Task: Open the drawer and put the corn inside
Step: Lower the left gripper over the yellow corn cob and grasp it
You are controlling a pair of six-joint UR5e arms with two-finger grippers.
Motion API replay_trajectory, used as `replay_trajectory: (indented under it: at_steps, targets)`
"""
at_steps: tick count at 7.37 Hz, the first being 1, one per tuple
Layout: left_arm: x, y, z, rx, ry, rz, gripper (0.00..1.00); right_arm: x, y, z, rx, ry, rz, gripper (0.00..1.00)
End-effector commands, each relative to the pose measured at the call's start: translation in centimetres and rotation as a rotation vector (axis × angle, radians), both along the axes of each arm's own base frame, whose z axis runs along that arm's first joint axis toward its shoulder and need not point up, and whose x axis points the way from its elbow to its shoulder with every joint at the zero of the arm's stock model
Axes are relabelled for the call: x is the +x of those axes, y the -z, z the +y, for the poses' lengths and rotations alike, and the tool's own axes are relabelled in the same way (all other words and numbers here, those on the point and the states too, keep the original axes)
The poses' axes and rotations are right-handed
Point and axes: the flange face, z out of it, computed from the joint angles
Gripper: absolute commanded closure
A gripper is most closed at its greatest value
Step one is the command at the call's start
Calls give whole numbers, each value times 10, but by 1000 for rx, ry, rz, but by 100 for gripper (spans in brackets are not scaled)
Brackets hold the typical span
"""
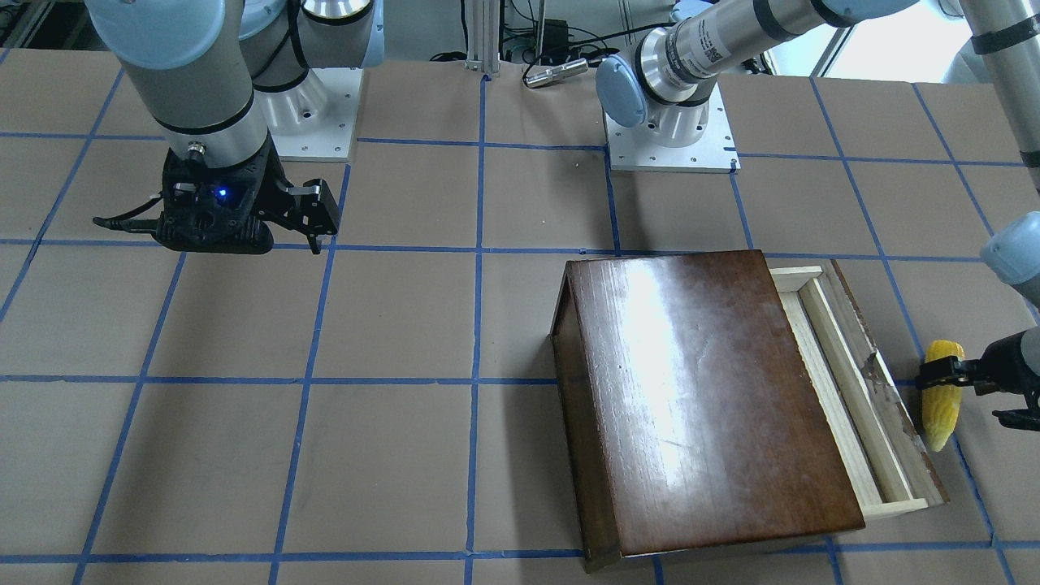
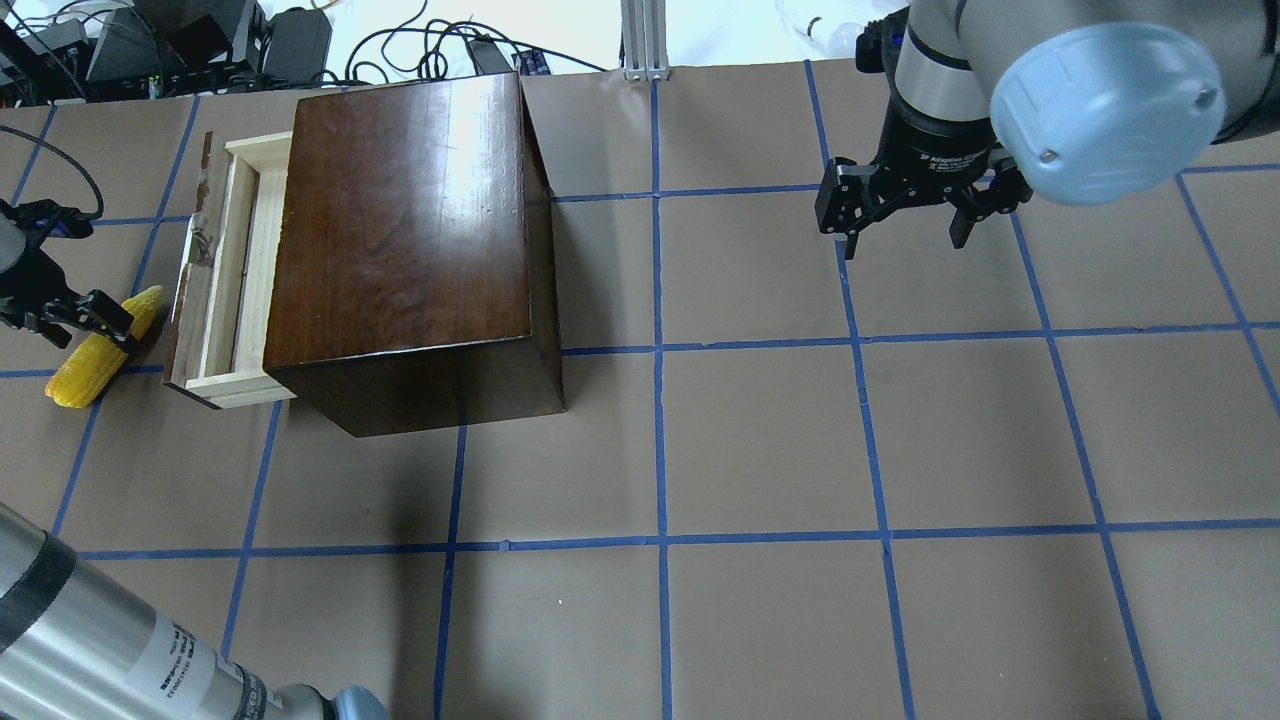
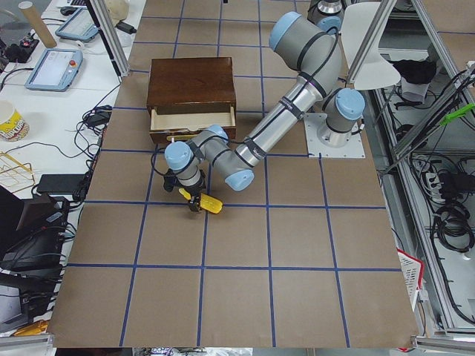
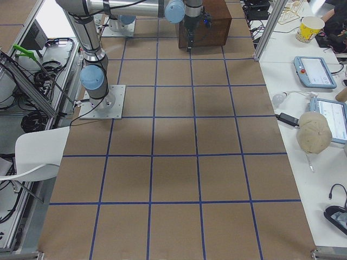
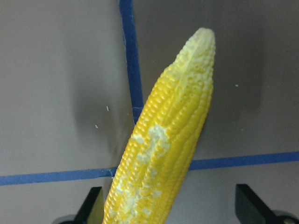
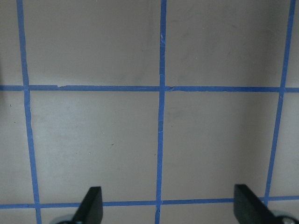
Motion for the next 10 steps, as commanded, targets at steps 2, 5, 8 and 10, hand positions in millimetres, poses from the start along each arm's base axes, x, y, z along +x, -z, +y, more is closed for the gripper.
replay_trajectory:
  at_steps: [2,5,8,10]
  targets:
    - [9,12,4,7,-2,9,17,0,0,0,0,0,0,0]
    - [9,10,3,4,12,8,69,0,0,0,0,0,0,0]
    - [10,7,3,1,18,5,100,0,0,0,0,0,0,0]
    - [10,5,3,0,18,4,100,0,1,0,2,0,0,0]
